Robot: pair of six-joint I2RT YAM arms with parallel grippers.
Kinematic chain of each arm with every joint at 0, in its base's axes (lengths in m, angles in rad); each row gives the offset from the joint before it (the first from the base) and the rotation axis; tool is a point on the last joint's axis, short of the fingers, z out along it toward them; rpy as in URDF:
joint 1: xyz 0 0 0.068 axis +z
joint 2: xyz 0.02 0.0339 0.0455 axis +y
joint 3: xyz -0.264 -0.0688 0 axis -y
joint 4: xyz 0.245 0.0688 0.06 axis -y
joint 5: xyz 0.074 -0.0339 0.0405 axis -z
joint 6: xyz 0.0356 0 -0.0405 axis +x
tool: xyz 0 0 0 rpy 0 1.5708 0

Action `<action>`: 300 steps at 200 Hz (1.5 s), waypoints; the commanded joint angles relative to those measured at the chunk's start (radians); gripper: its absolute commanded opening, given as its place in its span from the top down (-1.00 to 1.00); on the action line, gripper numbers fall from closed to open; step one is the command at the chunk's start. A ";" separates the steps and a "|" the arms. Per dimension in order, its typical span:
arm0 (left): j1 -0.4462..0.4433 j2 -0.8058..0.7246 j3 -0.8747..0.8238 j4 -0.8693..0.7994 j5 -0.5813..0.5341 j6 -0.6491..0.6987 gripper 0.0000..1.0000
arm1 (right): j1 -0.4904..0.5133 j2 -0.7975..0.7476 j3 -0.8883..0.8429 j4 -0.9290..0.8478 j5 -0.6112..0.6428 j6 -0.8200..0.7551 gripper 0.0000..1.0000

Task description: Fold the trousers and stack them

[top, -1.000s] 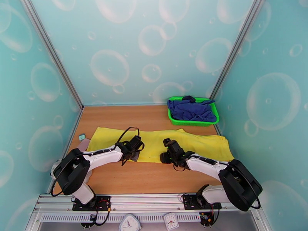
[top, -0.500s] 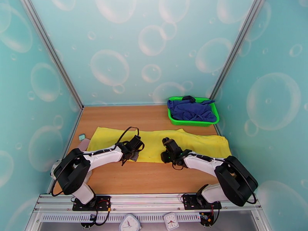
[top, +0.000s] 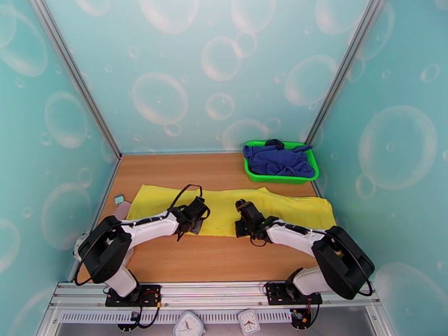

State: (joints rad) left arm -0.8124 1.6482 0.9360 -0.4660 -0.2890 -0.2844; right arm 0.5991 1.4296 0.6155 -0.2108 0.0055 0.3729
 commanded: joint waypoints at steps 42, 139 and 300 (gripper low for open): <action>-0.004 0.030 -0.005 0.060 0.014 0.008 0.08 | 0.053 -0.135 0.050 -0.050 0.037 -0.008 1.00; 0.012 0.047 -0.008 0.059 0.018 -0.015 0.79 | 0.055 -0.192 0.043 -0.080 0.058 -0.006 1.00; 0.008 -0.027 -0.026 0.013 -0.002 -0.022 0.76 | 0.049 -0.238 0.030 -0.111 0.099 0.027 1.00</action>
State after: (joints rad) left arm -0.8047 1.6127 0.9298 -0.4431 -0.2806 -0.2993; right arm 0.6464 1.2026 0.6415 -0.3161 0.0914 0.3775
